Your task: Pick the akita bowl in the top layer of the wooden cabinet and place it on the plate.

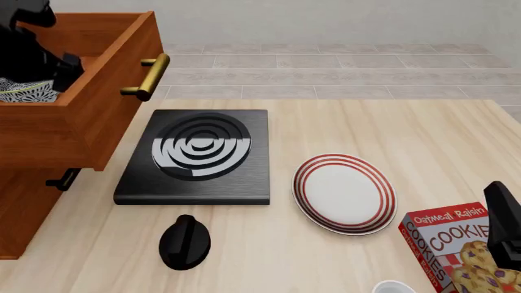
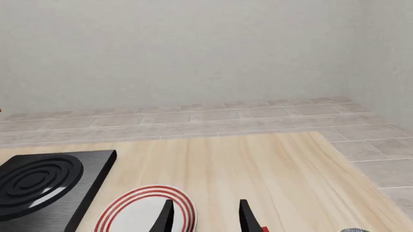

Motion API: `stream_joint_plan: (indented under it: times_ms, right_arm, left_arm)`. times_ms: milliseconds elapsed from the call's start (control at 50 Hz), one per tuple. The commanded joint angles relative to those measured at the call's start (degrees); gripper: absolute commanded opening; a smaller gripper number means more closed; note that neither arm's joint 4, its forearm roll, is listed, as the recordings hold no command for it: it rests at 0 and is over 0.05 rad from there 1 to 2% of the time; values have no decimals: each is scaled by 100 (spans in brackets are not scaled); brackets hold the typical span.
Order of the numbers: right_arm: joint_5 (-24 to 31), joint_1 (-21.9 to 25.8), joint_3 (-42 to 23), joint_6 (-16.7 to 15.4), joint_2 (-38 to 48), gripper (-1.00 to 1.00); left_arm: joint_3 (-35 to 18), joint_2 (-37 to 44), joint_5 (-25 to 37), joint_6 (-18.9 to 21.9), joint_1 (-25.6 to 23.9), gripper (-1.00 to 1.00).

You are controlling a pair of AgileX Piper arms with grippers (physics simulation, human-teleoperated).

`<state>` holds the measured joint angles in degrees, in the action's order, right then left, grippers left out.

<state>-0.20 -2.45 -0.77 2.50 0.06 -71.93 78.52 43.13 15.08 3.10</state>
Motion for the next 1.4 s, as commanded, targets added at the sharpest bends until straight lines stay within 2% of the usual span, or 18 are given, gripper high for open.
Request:
stream_joint_plan:
  times_ms: [20, 400, 420, 940, 1400]
  right_arm:
    - [0, -2, 0, -1, 0, 100]
    - [1, 1, 0, 0, 0, 100]
    - [-2, 1, 0, 2, 0, 100]
    - [-5, 2, 0, -5, 0, 100]
    - [0, 0, 0, -1, 0, 100]
  left_arm:
    - [158, 24, -116, -3, 6, 100]
    - [201, 64, -161, -23, -7, 100]
    - [203, 67, -162, -30, -11, -100]
    - [45, 31, -52, 21, -101, -100]
    - [-316, 16, 158, -103, -266, -100]
